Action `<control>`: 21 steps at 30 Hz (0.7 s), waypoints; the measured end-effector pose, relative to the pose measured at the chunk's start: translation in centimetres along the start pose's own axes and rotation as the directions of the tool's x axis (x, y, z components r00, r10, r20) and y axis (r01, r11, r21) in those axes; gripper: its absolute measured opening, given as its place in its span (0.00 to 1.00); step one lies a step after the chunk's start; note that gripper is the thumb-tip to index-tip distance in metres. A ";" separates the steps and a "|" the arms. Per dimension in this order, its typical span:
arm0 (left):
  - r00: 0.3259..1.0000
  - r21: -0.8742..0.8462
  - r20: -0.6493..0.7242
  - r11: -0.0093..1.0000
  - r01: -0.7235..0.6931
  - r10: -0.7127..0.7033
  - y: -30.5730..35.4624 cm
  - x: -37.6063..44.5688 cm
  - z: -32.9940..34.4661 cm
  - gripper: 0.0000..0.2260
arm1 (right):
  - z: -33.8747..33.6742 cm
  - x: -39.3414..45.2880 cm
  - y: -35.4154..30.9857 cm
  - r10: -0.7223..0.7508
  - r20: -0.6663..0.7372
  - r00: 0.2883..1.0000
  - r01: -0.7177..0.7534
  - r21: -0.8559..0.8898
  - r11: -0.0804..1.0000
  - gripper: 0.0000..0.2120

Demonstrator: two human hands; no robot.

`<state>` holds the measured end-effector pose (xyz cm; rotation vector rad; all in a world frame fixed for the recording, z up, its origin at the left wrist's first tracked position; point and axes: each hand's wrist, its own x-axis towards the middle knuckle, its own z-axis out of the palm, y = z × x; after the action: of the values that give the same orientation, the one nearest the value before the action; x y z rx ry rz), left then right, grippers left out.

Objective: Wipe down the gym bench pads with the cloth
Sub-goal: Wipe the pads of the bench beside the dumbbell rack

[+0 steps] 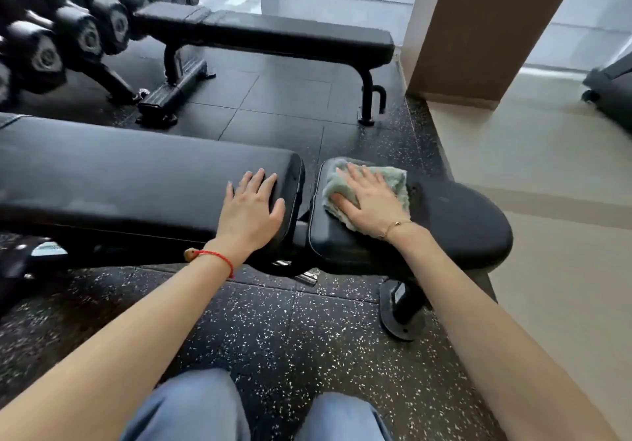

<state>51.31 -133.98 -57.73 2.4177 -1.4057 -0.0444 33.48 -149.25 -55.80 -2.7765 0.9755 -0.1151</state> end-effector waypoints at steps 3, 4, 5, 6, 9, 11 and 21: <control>0.999 0.016 -0.040 0.999 0.028 -0.027 0.6 -0.6 0.4 0.25 | 0.0 -6.3 0.6 -0.230 -0.039 0.972 0.233 0.117 0.965 0.33; 0.998 0.021 -0.049 0.999 0.033 -0.032 0.7 -0.6 0.4 0.25 | -0.1 -7.9 1.8 -0.246 -0.058 0.968 0.252 0.134 0.958 0.34; 0.998 0.026 -0.052 0.999 0.036 -0.034 0.7 -0.6 0.5 0.26 | -0.4 -8.6 3.3 -0.228 -0.073 0.971 0.236 0.136 0.962 0.35; 0.998 0.033 -0.053 0.999 0.038 -0.037 0.7 -0.6 0.4 0.28 | -0.8 -8.3 4.8 -0.180 -0.080 0.980 0.189 0.128 0.974 0.35; 0.997 0.051 -0.073 0.998 0.035 -0.031 0.8 -0.7 0.5 0.30 | -1.6 -3.8 6.8 -0.010 -0.050 0.999 0.013 0.066 0.998 0.32; 0.995 0.048 -0.090 0.998 0.037 -0.032 0.7 -0.6 0.6 0.30 | -1.3 0.2 5.4 0.013 -0.014 1.000 -0.013 0.018 1.000 0.31; 0.993 0.008 -0.115 0.999 0.035 -0.033 0.2 -0.7 0.5 0.25 | 0.4 -9.0 2.3 -0.350 -0.100 0.931 0.352 0.007 0.936 0.34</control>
<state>50.73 -133.62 -58.26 2.4112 -1.3170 0.0928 25.13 -145.31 -56.70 -2.9159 0.4789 -0.3140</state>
